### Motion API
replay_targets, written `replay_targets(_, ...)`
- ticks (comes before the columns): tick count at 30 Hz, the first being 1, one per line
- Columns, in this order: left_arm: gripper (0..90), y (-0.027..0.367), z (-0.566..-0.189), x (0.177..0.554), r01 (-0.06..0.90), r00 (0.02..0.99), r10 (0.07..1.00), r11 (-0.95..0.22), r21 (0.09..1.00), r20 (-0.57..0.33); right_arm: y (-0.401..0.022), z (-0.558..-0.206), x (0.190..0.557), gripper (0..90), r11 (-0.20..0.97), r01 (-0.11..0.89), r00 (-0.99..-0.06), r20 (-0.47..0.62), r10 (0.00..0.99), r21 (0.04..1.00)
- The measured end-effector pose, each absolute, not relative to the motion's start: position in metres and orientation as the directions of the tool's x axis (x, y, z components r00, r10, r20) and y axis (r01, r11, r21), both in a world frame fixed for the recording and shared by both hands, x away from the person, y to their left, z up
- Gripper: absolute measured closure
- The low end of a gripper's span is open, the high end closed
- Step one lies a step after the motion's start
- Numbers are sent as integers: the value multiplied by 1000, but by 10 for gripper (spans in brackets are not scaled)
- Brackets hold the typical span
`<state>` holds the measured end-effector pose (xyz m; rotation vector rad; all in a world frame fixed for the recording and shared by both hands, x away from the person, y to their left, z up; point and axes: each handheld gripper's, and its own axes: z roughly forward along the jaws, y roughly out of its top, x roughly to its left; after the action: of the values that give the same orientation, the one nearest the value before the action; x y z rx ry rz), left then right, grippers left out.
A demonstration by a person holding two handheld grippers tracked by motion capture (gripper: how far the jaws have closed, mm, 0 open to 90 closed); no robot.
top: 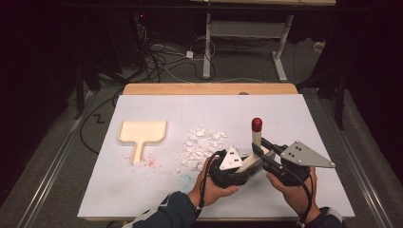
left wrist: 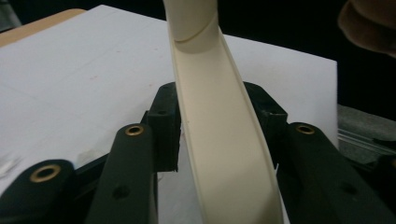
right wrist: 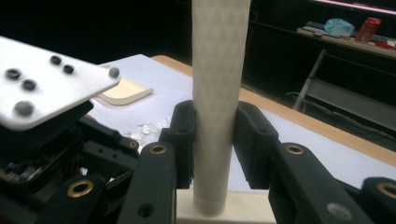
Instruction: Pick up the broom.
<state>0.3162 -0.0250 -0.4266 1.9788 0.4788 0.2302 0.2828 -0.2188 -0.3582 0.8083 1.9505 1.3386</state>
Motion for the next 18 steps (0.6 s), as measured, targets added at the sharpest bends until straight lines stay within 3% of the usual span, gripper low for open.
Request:
replay_targets(2, 641, -13, -423, 319, 240, 907, 414, -365, 899, -74, -220, -357, 282, 691, 289, 129, -611, -154, 777, 949)
replay_targets(6, 645, 2, -415, 318, 209, 920, 390, -393, 895, -43, -224, -357, 281, 647, 275, 100, -639, -150, 754, 956)
replay_targets(9, 645, 11, -412, 317, 201, 925, 378, -402, 893, -37, -232, -355, 281, 537, 283, 76, -672, -160, 723, 956)
replay_targets(12, 645, 26, -407, 315, 164, 937, 349, -436, 885, -1, -241, -355, 279, 499, 271, 68, -703, -147, 696, 960)
replay_targets(13, 646, 31, -406, 313, 153, 940, 340, -449, 880, 10, -247, -358, 280, 444, 314, 76, -737, -159, 657, 946)
replay_targets(17, 646, 47, -409, 304, 112, 959, 282, -509, 853, 42, -249, -367, 283, 389, 384, 100, -793, -159, 588, 918)
replay_targets(18, 645, 50, -410, 301, 104, 961, 271, -520, 848, 48, -244, -374, 285, 366, 440, 108, -835, -160, 527, 891)
